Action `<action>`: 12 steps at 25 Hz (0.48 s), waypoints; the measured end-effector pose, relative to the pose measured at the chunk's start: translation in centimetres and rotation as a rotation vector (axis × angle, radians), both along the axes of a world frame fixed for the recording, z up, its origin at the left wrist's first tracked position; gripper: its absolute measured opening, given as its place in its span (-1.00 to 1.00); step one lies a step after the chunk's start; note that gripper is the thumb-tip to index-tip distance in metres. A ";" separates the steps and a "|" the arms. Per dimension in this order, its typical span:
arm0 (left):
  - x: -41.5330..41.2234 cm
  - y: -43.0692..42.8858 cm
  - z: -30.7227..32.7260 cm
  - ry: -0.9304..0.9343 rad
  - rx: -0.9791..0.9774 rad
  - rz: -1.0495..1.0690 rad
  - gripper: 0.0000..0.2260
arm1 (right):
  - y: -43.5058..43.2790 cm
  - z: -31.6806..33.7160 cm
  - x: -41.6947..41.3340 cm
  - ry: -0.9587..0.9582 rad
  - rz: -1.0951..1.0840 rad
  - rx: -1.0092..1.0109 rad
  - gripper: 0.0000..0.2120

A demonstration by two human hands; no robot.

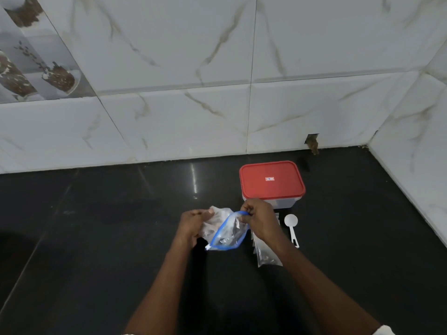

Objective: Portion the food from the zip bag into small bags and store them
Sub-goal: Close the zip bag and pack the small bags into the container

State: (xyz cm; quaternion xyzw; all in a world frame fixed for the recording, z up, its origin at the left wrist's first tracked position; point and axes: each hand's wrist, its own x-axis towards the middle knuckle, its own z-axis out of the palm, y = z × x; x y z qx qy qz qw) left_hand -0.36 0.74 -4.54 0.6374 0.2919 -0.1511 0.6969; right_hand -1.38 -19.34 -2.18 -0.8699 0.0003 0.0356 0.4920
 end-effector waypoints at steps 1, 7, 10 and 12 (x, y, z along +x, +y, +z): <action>0.1 0.2 -0.4 -0.016 0.006 0.065 -0.89 | -0.9 0.1 0.1 -0.062 -0.056 -0.053 -0.79; -0.1 0.1 -1.2 -0.102 -0.050 0.330 -0.87 | -2.3 2.5 0.7 -0.236 -0.180 -0.058 -0.73; 0.1 -1.5 -0.3 -0.192 -0.003 0.499 -0.84 | -1.3 4.1 0.8 -0.348 -0.280 -0.011 -0.75; -0.1 -2.9 0.7 -0.247 0.035 0.565 -0.85 | 0.1 4.8 -0.1 -0.361 -0.167 -0.099 -0.76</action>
